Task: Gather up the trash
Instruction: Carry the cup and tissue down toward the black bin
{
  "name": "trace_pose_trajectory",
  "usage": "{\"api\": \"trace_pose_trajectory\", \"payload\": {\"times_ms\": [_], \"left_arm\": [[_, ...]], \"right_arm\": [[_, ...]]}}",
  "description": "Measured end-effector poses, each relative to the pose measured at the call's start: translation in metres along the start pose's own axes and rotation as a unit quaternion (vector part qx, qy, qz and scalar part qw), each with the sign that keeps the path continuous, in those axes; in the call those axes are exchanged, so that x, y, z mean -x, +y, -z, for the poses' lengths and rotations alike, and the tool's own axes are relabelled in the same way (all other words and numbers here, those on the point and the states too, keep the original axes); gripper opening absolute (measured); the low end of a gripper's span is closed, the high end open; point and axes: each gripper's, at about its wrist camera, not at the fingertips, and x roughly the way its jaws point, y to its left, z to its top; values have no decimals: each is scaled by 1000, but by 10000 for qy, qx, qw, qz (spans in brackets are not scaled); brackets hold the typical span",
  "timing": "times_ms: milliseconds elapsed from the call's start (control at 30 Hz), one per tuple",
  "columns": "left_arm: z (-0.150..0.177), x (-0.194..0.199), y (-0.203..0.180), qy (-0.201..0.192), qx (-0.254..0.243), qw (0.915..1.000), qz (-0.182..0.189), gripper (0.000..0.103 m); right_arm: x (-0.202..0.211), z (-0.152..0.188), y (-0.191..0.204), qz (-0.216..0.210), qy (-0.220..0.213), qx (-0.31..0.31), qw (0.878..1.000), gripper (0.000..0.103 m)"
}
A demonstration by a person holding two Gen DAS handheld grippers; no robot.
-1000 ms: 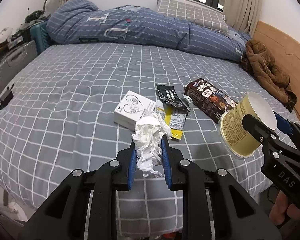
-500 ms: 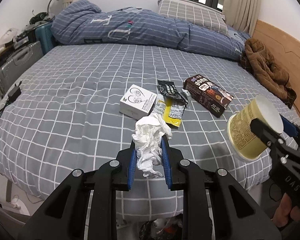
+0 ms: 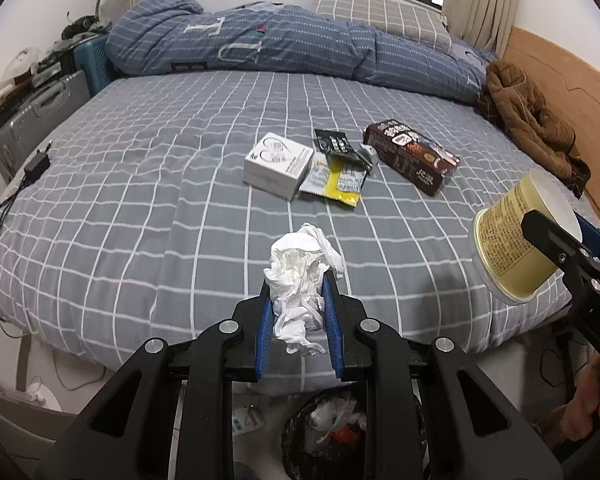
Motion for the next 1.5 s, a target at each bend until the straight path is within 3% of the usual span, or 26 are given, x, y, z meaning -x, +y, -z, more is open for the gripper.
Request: {"api": "trace_pose_trajectory", "payload": {"times_ms": [833, 1500], "left_arm": [[74, 23, -12, 404, 43, 9991, 130, 22], [136, 15, -14, 948, 95, 9952, 200, 22]], "right_arm": [[41, 72, 12, -25, 444, 31, 9990, 67], [34, 137, 6, 108, 1249, -177, 9920, 67]]}}
